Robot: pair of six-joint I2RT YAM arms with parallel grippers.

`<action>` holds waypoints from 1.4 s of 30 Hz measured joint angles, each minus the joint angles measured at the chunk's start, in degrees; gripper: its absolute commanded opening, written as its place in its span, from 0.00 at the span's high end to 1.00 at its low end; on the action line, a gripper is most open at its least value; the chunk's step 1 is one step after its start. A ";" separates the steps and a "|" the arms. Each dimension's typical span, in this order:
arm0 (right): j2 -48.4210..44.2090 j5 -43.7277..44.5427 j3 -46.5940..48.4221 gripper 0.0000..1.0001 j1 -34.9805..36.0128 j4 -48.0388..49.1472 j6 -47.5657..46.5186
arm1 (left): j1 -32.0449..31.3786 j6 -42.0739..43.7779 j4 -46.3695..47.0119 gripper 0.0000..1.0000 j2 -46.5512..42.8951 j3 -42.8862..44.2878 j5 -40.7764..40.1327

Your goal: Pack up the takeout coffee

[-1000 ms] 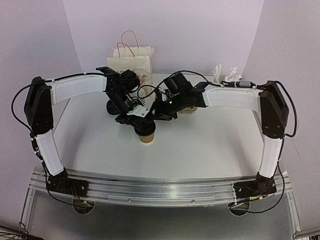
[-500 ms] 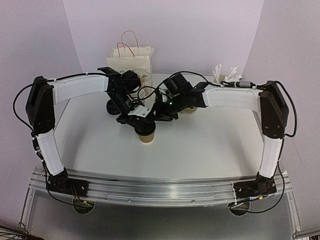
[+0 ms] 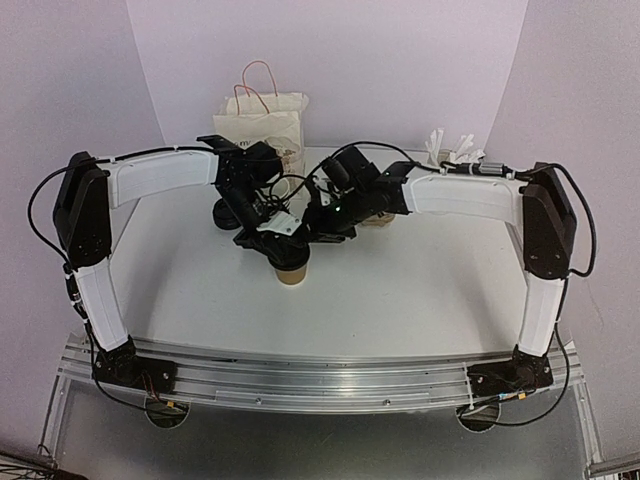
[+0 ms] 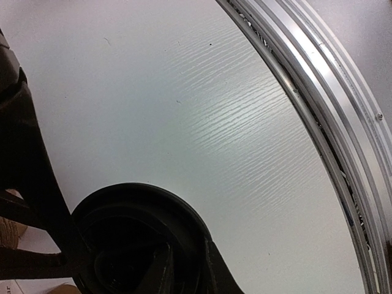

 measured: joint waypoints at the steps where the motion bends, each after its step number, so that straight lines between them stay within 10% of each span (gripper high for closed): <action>1: 0.00 0.31 0.22 0.68 0.09 -0.13 -0.36 | 0.00 -0.02 0.06 0.73 0.00 0.03 -0.16; 42: 4.17 0.48 4.05 0.77 0.17 -0.85 -2.13 | 3.72 4.59 5.05 0.63 -1.62 -2.74 -2.19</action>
